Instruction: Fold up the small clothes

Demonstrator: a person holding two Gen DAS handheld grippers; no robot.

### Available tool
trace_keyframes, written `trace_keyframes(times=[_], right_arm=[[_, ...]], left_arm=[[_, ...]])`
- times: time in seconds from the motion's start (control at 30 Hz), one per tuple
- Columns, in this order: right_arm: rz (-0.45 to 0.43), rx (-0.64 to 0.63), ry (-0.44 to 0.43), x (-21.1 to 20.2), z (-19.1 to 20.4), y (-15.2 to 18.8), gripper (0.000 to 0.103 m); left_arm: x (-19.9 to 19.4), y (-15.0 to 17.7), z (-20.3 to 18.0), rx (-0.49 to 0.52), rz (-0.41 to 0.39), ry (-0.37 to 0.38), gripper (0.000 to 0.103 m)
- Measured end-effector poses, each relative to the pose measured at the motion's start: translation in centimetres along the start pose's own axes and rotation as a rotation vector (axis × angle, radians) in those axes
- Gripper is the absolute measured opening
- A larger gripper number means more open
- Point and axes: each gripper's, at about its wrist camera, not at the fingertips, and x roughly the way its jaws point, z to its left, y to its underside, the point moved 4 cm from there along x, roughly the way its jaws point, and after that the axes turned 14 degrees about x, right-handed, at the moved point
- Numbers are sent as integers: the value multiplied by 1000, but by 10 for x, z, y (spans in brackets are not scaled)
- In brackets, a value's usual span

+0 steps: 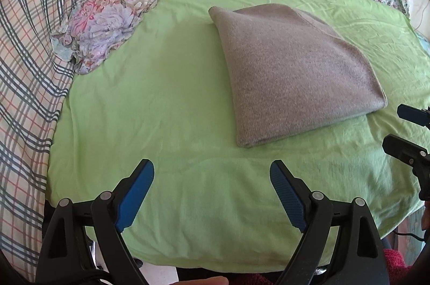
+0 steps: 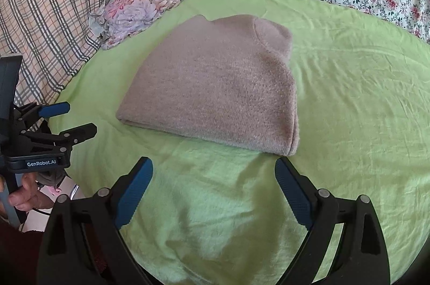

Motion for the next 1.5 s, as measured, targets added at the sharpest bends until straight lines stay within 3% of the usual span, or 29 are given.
trace_keyframes(times=[0.8, 0.9, 1.03, 1.07, 1.17, 1.23, 1.27, 1.3, 1.43, 1.5], right_arm=[[-24, 85, -40, 13, -16, -55, 93], [-51, 130, -54, 18, -31, -74, 93], [-58, 303, -121, 39, -75, -111, 92], [-47, 351, -140, 48, -86, -120, 90], [-7, 428, -160, 74, -104, -136, 68], [53, 456, -172, 97, -108, -139, 63], [82, 456, -187, 106, -106, -138, 48], [104, 449, -181, 112, -103, -136, 21], [13, 366, -107, 92, -95, -144, 10], [21, 349, -74, 95, -99, -143, 8]], left_arm=[[16, -46, 13, 16, -40, -3, 90], [23, -56, 20, -3, -49, 37, 90], [37, -73, 39, -57, -66, 69, 91], [40, -76, 42, -63, -63, 66, 91], [55, -85, 52, -89, -43, 63, 91], [64, -88, 56, -115, -26, 71, 91], [69, -90, 58, -125, -19, 81, 91], [73, -90, 58, -133, -11, 91, 91], [80, -93, 54, -133, -2, 98, 91], [83, -95, 50, -124, -3, 95, 91]])
